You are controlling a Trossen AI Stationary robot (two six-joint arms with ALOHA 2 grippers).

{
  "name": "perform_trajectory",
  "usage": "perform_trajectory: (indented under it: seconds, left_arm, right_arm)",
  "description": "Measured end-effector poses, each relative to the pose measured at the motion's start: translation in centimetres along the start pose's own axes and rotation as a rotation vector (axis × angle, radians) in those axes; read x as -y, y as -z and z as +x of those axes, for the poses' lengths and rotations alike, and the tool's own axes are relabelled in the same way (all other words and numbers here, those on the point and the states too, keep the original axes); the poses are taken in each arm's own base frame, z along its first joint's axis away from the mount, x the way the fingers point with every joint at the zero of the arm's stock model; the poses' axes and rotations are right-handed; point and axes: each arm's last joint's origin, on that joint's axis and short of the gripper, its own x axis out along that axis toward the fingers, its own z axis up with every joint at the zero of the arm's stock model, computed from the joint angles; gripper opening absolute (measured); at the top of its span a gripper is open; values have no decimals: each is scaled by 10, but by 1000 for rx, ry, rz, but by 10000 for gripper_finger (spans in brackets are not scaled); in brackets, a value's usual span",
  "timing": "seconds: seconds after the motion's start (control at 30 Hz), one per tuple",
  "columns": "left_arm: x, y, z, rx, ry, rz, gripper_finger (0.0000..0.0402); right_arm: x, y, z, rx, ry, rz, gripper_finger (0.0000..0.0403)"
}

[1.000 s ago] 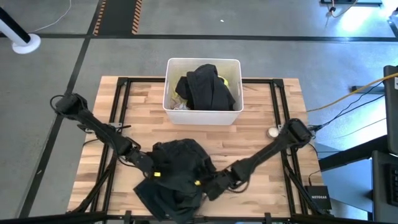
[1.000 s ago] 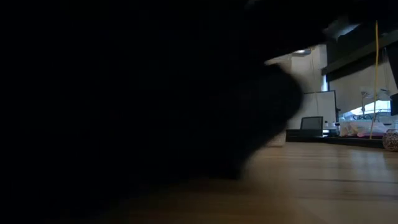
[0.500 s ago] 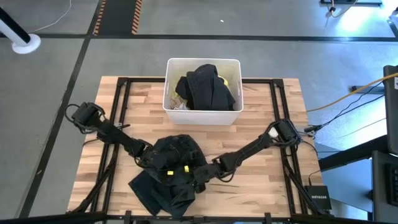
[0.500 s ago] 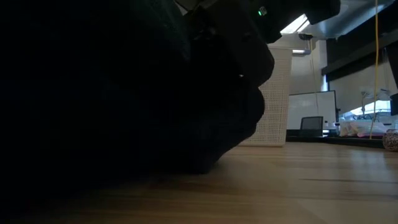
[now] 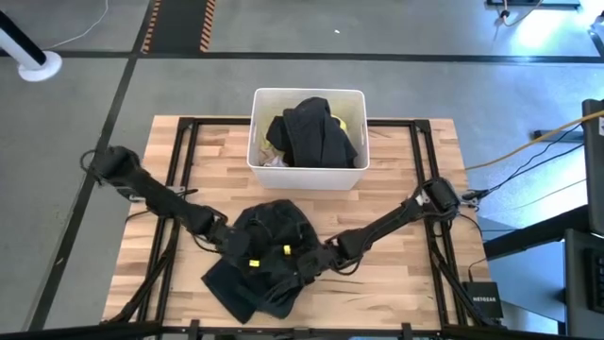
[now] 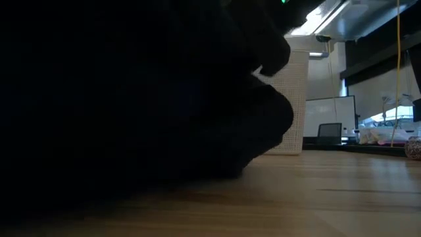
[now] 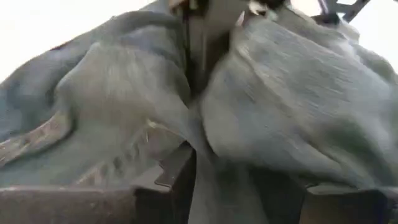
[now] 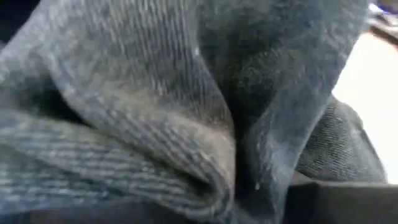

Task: Sort clothes
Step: Put the black pants into the white bin

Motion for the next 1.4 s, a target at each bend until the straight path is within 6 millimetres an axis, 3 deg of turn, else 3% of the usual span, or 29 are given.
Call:
perform_trajectory:
  seconds: [0.1,0.3,0.53,0.9,1.13,1.4]
  left_arm:
    - [3,-11,-29,3,-83,72,143]
    - [3,-36,-97,193,-168,111,143]
    - [-14,-40,-144,298,-247,107,143]
    - [-26,-40,-156,346,-454,161,143]
    - [-31,-40,-155,340,-508,178,143]
    - [-38,-44,-153,336,-555,177,143]
  right_arm:
    - [7,-11,-27,13,63,4,57]
    - [37,-40,-87,123,93,115,57]
    - [82,-80,-159,324,204,182,57]
    - [174,-149,-249,538,437,160,57]
    - [257,-165,-305,679,610,194,57]
    - [337,-163,-383,966,861,240,57]
